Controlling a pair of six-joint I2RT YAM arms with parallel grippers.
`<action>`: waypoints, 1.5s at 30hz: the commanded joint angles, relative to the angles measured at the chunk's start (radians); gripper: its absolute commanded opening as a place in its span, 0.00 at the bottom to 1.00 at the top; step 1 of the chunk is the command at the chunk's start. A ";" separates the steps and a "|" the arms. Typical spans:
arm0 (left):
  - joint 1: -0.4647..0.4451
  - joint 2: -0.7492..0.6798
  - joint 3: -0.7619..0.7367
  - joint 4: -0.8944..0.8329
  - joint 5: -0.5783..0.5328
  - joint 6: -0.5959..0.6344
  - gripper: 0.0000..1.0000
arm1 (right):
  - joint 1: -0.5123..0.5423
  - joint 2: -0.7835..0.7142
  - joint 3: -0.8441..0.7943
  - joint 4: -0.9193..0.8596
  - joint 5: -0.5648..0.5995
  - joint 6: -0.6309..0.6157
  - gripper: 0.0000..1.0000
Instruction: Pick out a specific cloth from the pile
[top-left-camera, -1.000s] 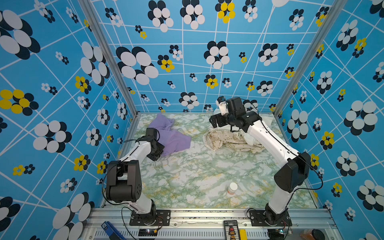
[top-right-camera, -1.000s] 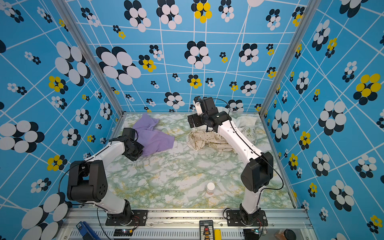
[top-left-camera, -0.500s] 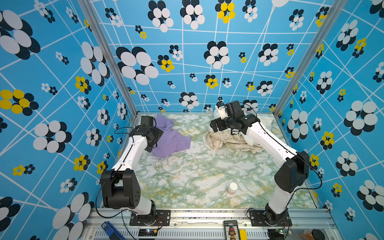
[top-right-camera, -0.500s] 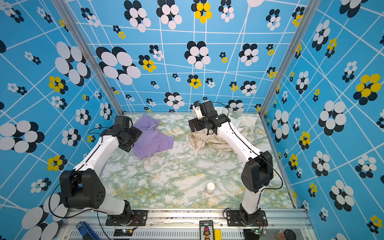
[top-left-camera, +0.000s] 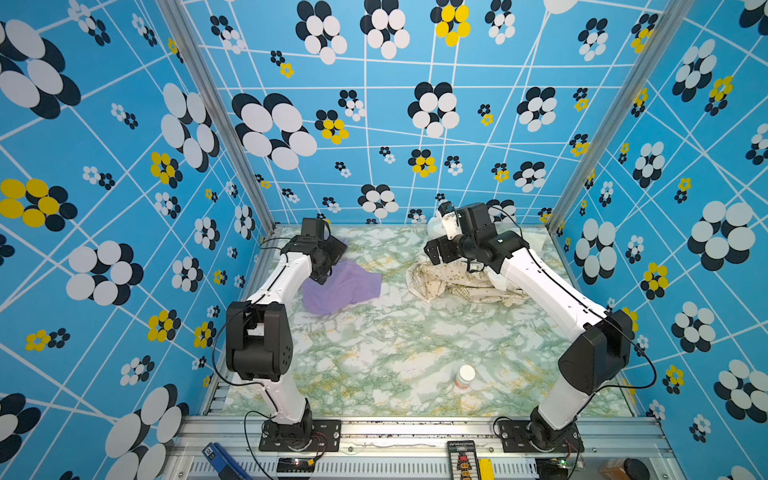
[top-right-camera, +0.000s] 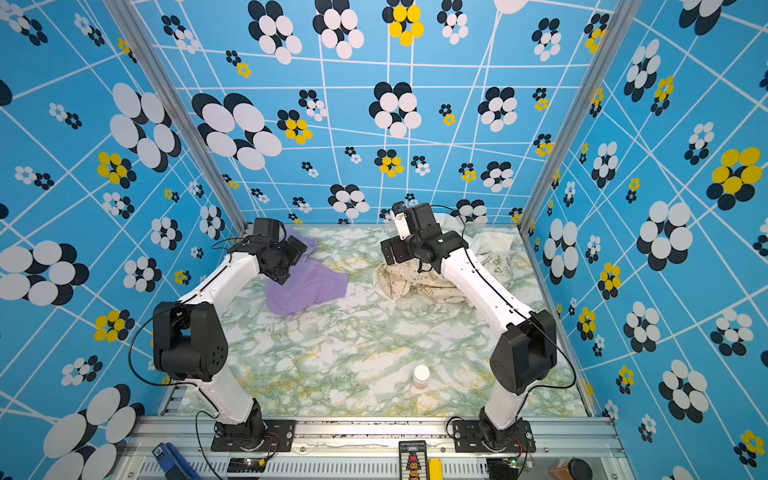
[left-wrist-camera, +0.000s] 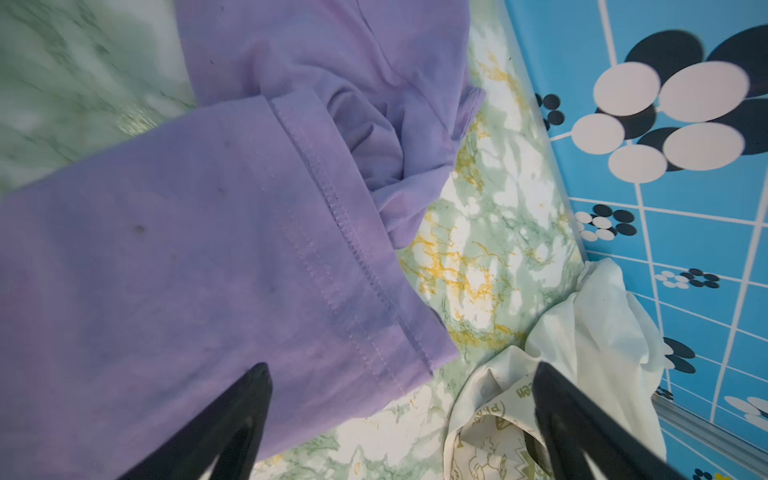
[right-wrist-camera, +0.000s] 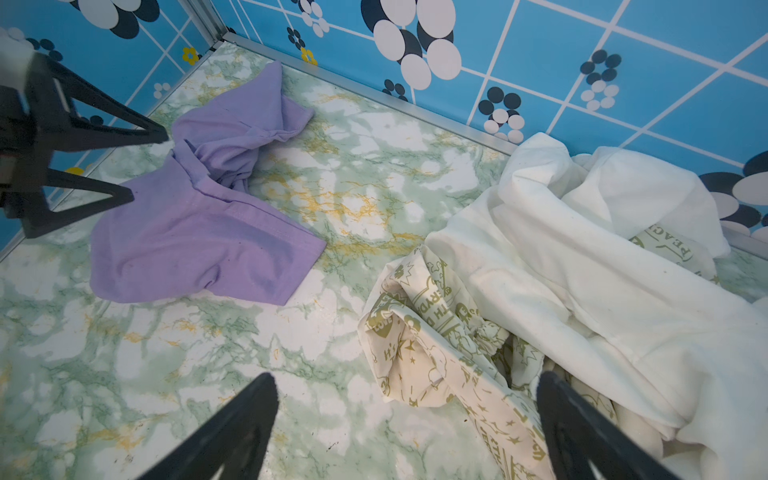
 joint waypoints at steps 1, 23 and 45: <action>-0.018 0.054 -0.035 0.057 0.053 -0.020 0.99 | -0.006 -0.029 -0.004 0.001 0.020 -0.004 0.99; -0.030 0.094 -0.002 0.016 -0.015 0.120 0.99 | -0.009 -0.039 -0.004 -0.003 0.039 0.008 0.99; -0.015 -0.605 -0.612 0.574 -0.467 0.708 0.99 | -0.293 -0.394 -0.678 0.421 0.099 0.162 0.99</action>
